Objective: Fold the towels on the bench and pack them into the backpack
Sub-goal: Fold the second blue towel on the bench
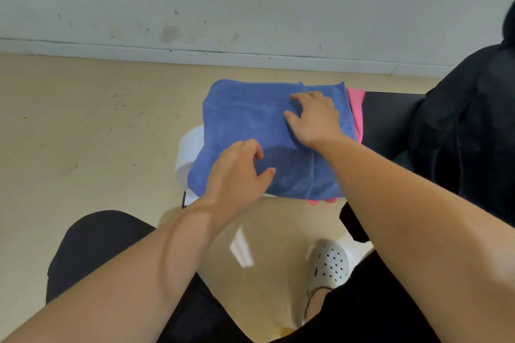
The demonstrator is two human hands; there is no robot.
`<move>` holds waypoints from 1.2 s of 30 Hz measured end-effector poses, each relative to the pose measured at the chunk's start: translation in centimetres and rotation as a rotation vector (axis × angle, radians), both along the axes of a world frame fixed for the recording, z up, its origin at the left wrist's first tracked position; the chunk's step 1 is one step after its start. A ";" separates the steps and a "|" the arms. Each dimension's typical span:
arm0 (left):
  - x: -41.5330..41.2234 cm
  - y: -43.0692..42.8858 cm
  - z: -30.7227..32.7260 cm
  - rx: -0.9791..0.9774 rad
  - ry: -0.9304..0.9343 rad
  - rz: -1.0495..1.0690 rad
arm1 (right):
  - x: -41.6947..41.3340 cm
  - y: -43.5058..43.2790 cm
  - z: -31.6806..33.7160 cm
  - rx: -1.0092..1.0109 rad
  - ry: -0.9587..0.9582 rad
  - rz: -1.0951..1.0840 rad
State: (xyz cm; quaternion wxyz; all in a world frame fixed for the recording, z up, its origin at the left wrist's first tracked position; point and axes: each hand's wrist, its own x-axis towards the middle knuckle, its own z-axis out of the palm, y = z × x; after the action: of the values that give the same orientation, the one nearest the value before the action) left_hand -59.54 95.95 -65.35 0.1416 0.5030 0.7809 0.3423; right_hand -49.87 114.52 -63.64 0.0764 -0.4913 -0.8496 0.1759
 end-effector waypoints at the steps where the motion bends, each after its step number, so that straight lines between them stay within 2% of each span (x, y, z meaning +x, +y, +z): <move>1: 1.0 0.5 -0.1 -0.004 0.019 -0.039 | 1.3 0.6 -0.3 -0.018 0.007 -0.011; 6: 5.0 2.3 -0.5 -0.076 0.162 -0.148 | 5.7 1.2 -2.1 -0.125 0.018 0.166; 12: 6.9 3.3 -1.1 -0.193 0.584 -0.184 | 6.2 1.3 -2.7 -0.078 -0.001 0.206; 15: 7.2 3.1 -1.9 -0.258 0.719 -0.192 | 6.2 1.3 -2.9 -0.075 -0.007 0.219; 17: 6.9 2.9 -2.6 -0.210 0.767 -0.186 | 6.2 1.5 -2.8 -0.078 -0.022 0.231; 21: 6.3 2.2 -3.6 -0.090 0.809 -0.218 | 5.9 1.9 -2.6 -0.122 -0.057 0.233; 30: 6.8 3.5 -3.3 -0.183 0.809 -0.181 | 5.8 1.9 -2.0 -0.171 -0.077 0.221; 36: 5.7 2.9 -2.9 -0.124 0.718 -0.277 | 5.9 1.9 -2.3 -0.164 -0.070 0.217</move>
State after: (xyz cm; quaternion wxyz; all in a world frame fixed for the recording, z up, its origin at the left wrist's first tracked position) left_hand -53.82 98.82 -68.26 -0.0659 0.6819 0.7247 0.0743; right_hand -43.99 116.44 -65.93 -0.0131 -0.4068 -0.8828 0.2346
